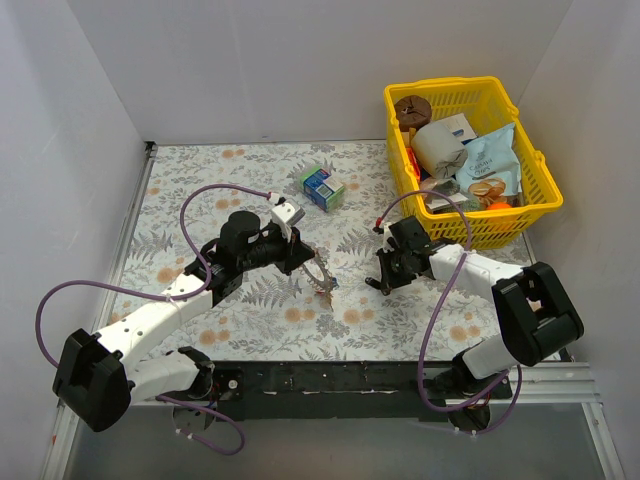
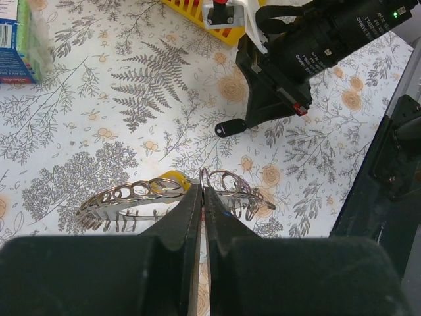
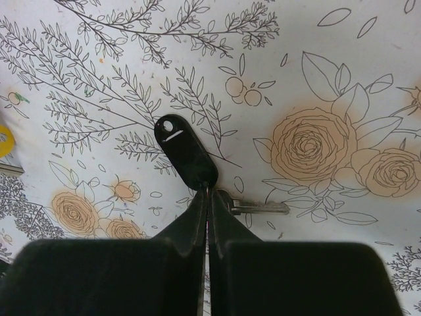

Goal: Put the keys on the keyring

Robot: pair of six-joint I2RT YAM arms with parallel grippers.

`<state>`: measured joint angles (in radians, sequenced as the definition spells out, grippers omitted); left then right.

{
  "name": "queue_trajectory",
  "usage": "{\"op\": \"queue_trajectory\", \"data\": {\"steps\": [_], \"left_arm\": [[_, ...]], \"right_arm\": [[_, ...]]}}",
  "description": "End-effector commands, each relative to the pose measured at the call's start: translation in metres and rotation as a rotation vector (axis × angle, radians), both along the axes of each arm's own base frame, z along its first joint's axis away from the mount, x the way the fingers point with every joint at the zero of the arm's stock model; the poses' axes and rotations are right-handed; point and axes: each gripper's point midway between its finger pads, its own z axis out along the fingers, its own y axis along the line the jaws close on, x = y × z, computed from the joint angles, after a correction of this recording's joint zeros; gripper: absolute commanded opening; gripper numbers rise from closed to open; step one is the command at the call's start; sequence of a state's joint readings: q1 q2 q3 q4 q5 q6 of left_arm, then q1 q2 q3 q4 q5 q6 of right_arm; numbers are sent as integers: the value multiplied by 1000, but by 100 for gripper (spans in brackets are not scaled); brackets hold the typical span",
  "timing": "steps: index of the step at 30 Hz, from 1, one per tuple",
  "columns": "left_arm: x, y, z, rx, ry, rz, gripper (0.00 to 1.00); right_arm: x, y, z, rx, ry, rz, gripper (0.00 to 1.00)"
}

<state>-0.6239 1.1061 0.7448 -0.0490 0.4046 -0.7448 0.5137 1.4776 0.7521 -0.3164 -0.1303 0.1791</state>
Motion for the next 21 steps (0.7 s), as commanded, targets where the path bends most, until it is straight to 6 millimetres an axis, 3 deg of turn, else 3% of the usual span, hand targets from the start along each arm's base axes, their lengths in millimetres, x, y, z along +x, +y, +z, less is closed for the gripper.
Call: {"op": "queue_trajectory", "data": {"steps": [1,13,21], "left_arm": [[-2,-2,16,-38,-42,-13,0],[-4,0,19,-31,-43,-14,0],[-7,1,22,-26,-43,-23,0]], "right_arm": [[-9,-6,-5,-44,48,4,1],[11,10,30,25,-62,69,1],[13,49,89,245,-227,256,1]]}}
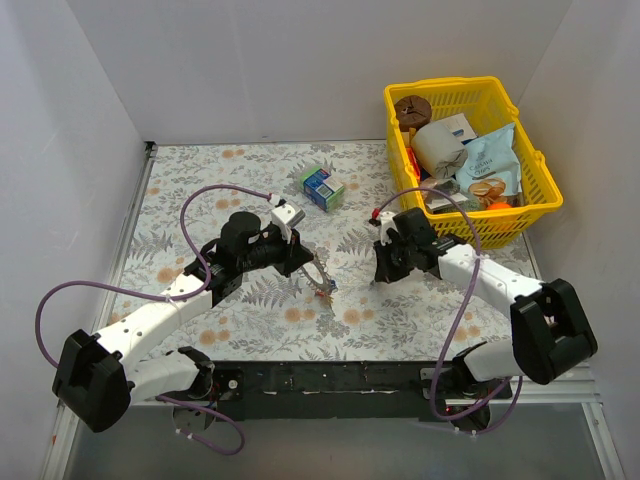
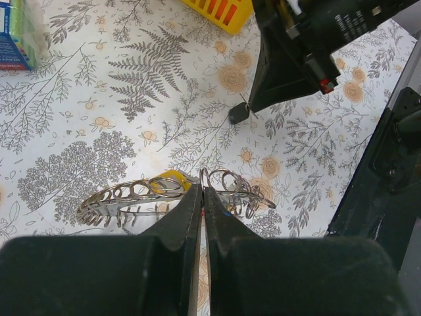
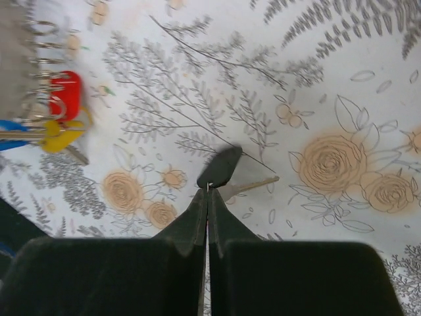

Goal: Put the keys on the keyring

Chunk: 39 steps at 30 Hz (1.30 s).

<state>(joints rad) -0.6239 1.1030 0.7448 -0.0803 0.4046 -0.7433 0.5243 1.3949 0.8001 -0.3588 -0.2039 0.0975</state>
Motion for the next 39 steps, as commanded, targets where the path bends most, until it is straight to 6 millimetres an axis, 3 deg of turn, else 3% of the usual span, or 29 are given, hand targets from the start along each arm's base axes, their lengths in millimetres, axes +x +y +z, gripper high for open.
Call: {"op": "queue_trajectory", "data": {"steps": [1,6,11,16,19,39], "left_arm": [[-4,-2,28,-42,-62,-28,0],[-8,-4,28,-25,-42,-52,0],[-12,-4,31,-20,-47,-74,0],[-15,-3,33,-15,-50,-85,0],[-15,-4,33,-13,-49,-90,0],[-21,-5,31,-16,-36,-111,0]], "right_arm": [[11,41,62,216,-176,174,1],[-1,63,112,397,-308,344,1],[-29,75,163,571,-471,547,1],[-49,78,190,669,-546,637,1],[-50,78,196,681,-551,645,1],[-37,93,184,684,-450,693,1]]}}
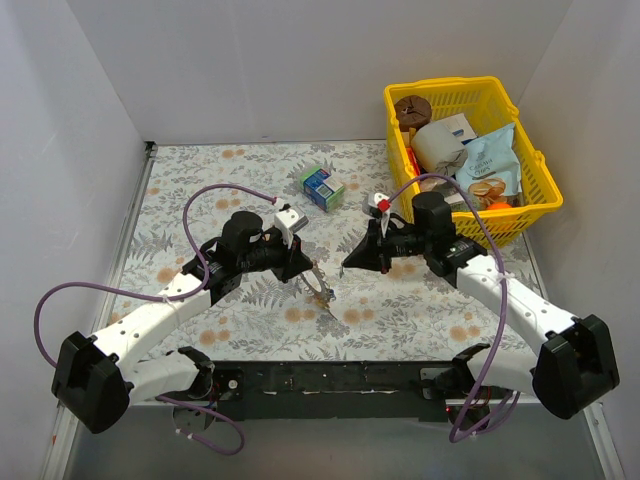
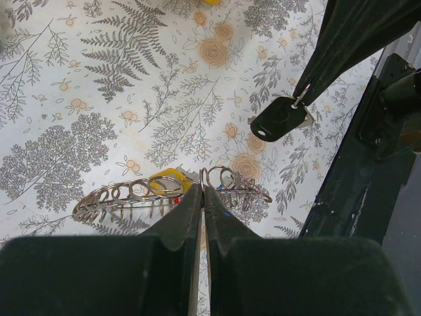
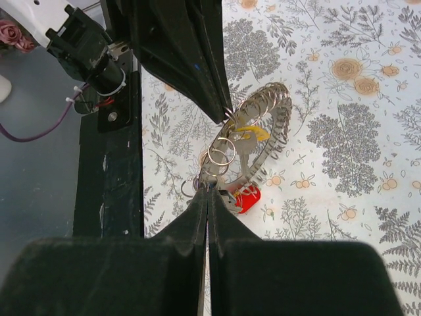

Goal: Put the keys on the keyring

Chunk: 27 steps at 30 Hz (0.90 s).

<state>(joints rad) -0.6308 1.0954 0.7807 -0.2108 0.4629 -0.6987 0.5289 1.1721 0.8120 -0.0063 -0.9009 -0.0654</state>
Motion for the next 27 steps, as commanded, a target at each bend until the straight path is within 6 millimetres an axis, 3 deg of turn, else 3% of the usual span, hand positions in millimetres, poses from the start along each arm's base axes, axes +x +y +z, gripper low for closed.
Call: {"op": "queue_trajectory", "data": {"steps": [1,16,27], "left_arm": [[-1,-6,35,-67,-77,-34,0],[-2,-8,33,-66,-71,-38,0],[-2,-8,31,-63,-64,-37,0]], "right_arm": [[4,9,25,47,-60,64,1],[13,30,9,-11,-10,117,1],[8,50,11,-19,-15,168,1]]}}
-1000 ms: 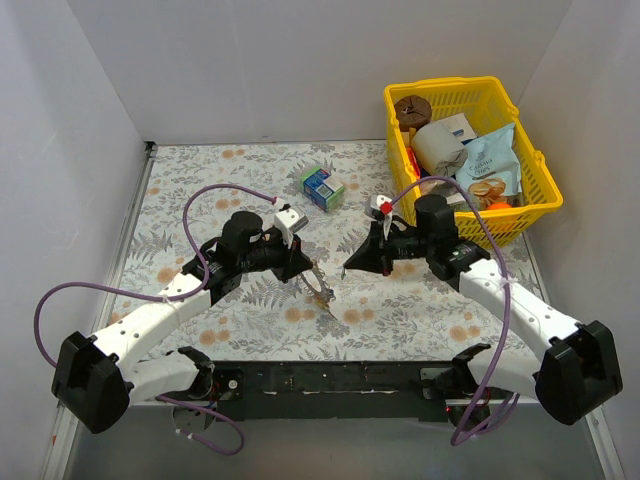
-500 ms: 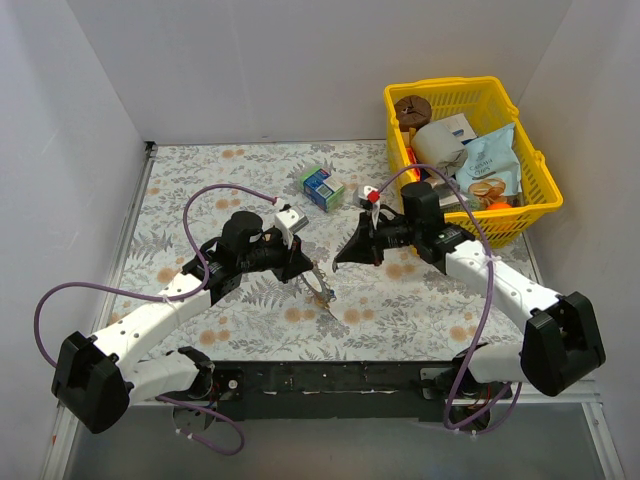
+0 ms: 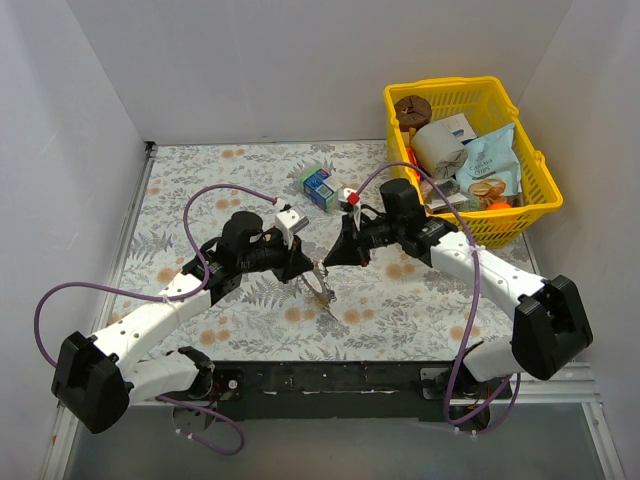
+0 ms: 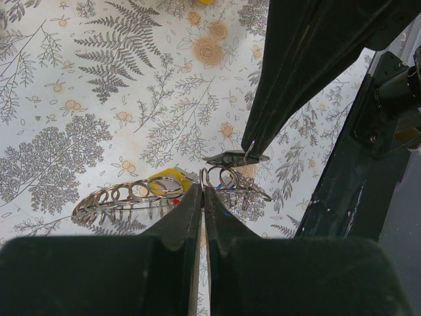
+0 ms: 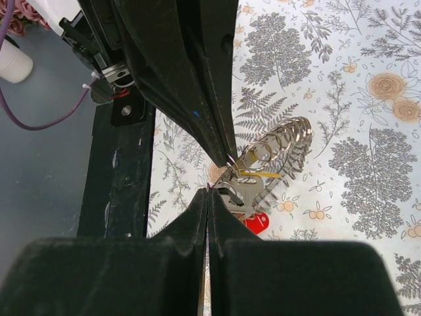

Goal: Put the keys on the keyring

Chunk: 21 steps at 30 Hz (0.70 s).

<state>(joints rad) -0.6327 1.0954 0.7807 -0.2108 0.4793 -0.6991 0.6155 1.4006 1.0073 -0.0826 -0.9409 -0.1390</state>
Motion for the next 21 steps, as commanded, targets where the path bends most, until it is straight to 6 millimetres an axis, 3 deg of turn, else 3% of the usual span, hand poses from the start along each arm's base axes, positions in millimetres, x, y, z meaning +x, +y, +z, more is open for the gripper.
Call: {"op": "queue_trajectory", "data": {"steps": [1,21], "left_arm": [[2,-6,31,-57,-68,-21,0],[0,-9,30,-57,-66,-28,0]], "right_arm": [[1,11,16,23,-46,28,1],[4,21,10,-2,-42,22,1]]}}
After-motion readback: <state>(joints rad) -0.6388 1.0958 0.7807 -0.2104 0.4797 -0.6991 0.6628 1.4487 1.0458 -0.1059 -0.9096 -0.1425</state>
